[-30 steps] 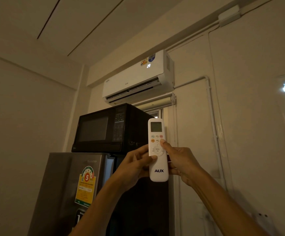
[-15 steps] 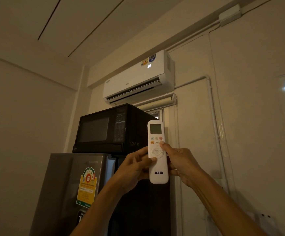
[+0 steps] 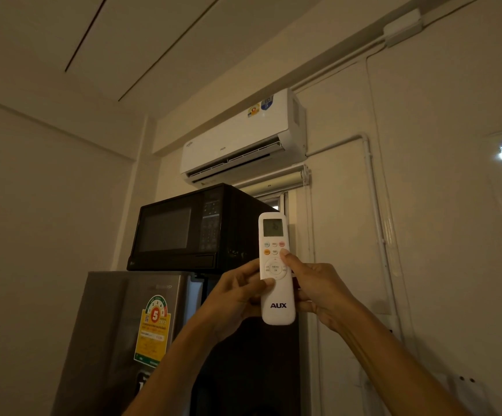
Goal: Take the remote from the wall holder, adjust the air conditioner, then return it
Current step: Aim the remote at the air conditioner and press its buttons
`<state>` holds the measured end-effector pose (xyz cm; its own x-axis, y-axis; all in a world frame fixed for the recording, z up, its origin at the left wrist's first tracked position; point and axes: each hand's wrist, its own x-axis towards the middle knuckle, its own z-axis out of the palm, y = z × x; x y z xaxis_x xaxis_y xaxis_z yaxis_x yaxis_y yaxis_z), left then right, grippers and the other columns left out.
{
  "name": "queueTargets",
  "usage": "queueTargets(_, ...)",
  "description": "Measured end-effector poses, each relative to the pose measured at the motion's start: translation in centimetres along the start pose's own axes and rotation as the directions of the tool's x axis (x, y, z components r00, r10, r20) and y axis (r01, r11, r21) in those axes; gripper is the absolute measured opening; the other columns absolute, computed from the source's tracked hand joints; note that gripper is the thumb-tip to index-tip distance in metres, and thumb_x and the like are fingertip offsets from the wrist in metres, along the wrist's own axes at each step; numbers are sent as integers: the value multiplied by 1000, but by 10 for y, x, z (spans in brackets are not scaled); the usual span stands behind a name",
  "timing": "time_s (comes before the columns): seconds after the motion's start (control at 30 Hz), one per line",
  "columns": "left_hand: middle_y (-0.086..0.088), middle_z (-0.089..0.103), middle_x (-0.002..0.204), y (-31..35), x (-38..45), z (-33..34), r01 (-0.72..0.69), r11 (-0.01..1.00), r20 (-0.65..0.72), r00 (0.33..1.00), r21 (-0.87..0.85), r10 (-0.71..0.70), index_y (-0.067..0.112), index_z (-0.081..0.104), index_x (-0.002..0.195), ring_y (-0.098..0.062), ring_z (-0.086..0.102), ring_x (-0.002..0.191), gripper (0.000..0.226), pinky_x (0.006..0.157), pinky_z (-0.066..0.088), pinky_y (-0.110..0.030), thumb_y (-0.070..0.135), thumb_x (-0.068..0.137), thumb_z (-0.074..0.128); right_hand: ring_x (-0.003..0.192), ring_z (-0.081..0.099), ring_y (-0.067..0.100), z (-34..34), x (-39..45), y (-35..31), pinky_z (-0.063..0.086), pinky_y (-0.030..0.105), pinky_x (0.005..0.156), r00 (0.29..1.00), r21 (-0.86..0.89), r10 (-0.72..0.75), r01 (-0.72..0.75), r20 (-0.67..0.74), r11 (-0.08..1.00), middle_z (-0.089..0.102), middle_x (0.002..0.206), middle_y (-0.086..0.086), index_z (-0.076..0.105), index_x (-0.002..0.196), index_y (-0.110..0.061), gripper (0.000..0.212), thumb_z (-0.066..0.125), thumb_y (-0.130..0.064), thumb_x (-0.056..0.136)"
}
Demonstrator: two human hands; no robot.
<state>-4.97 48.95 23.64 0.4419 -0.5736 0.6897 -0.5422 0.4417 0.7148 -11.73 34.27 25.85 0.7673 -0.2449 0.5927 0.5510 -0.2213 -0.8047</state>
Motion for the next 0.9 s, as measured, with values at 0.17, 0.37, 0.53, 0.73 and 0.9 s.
queueTargets(0.17,4,76,100,1,-2,0,-2,1000,-3,1000,7,2,33,56,113,-19,70,99,41,71,61,-33,17,76,60,58,69,12,0,0,0,53,25,40,1000,13,6,-6,2,1000,70,74,-1,62,79,-23,20,61,-43,81)
queueTargets(0.37,4,76,100,1,-3,1,-2,1000,-15,1000,12,2,33,56,113,-19,70,99,40,71,61,-33,16,77,60,53,69,10,2,-1,1,51,23,37,1000,16,21,-21,-6,1000,70,74,0,62,81,-22,22,62,-45,80)
queueTargets(0.53,3,75,103,2,-4,3,-3,1000,-10,1000,9,3,32,56,115,-20,69,101,41,73,61,-34,16,78,59,58,69,13,0,-3,-1,51,23,37,1000,11,29,-29,-9,1000,70,77,0,62,83,-22,25,61,-46,80)
queueTargets(0.73,4,75,102,1,-4,5,2,1000,-11,1000,8,-2,32,56,115,-19,70,100,42,71,61,-33,16,77,60,64,70,16,-2,-5,-2,53,27,43,1000,-2,27,-27,1,1000,70,80,2,62,83,-22,24,61,-45,80)
queueTargets(0.9,4,75,103,-1,-4,7,11,1000,-3,1000,-13,-11,32,56,115,-19,70,100,42,71,60,-32,15,78,60,69,69,19,-3,-5,-4,56,32,52,1000,-32,13,-13,-2,999,69,81,3,61,83,-22,21,60,-42,82)
